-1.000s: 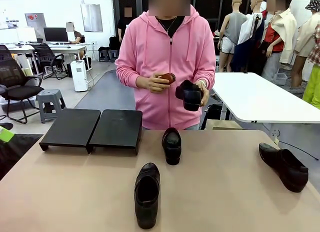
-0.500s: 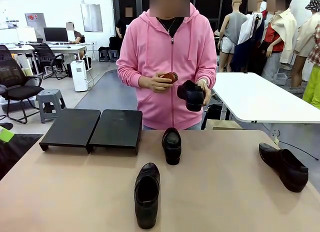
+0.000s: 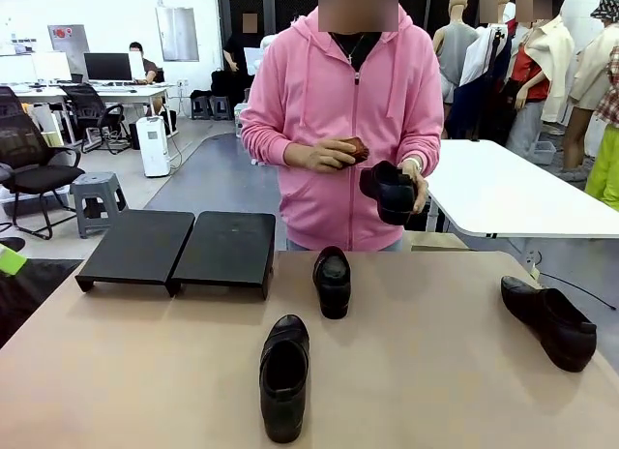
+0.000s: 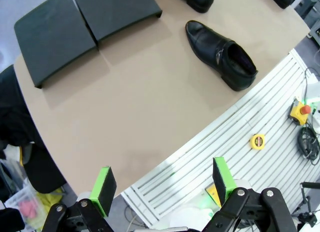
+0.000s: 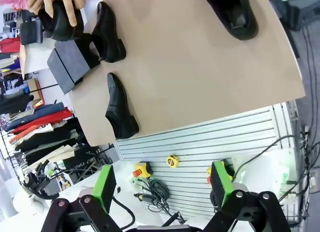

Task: Organize the shoes by placing them on the stand.
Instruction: Place the Shoe from the middle of the table onto the Shoes Stand.

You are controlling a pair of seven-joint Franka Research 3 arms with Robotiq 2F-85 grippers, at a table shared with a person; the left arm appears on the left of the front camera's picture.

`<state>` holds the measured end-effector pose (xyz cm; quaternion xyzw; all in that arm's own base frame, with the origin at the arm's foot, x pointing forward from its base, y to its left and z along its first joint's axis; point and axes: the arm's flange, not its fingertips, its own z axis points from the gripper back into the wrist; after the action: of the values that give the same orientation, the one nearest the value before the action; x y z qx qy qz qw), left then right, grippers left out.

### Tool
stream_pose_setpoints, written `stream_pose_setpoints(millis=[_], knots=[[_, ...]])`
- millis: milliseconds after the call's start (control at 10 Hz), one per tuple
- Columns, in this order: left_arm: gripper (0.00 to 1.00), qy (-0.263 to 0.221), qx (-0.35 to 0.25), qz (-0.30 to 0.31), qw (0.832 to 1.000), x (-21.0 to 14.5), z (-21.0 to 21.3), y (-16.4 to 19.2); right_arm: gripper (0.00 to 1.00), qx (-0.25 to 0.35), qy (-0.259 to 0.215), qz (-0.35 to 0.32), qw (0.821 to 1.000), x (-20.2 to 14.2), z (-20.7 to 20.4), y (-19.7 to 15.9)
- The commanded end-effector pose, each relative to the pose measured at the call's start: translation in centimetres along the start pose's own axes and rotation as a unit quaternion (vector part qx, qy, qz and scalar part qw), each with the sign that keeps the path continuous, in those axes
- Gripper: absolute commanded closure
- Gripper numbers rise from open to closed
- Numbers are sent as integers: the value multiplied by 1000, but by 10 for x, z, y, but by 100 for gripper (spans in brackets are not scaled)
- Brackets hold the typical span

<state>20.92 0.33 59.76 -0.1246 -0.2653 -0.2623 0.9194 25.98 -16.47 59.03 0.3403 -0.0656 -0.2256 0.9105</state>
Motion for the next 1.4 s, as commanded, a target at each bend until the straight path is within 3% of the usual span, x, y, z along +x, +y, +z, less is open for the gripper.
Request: stream_pose_setpoints(millis=[0,300,400,600,700,900,1100,1200,1300], knots=[[0,-3,-7,-4,1000,-1,0,1,0,11,1,4,1000,2,4,4],[0,0,0,0,1000,0,0,0,0,11,1,4,1000,2,4,4],[0,96,26,40,994,25,-12,-26,0,11,1,4,1000,2,4,4],[0,167,9,3,986,91,-86,-124,0,11,1,4,1000,2,4,4],[0,204,39,-8,978,109,-114,-152,0,11,1,4,1000,2,4,4],[0,244,31,-45,968,128,-190,-231,0,11,1,4,1000,2,4,4],[0,262,17,-86,961,129,-239,-295,0,11,1,4,1000,2,4,4],[0,256,50,-45,964,131,-255,-305,0,11,1,4,1000,2,4,4],[0,262,5,-78,962,113,-234,-288,0,11,1,4,1000,2,4,4]])
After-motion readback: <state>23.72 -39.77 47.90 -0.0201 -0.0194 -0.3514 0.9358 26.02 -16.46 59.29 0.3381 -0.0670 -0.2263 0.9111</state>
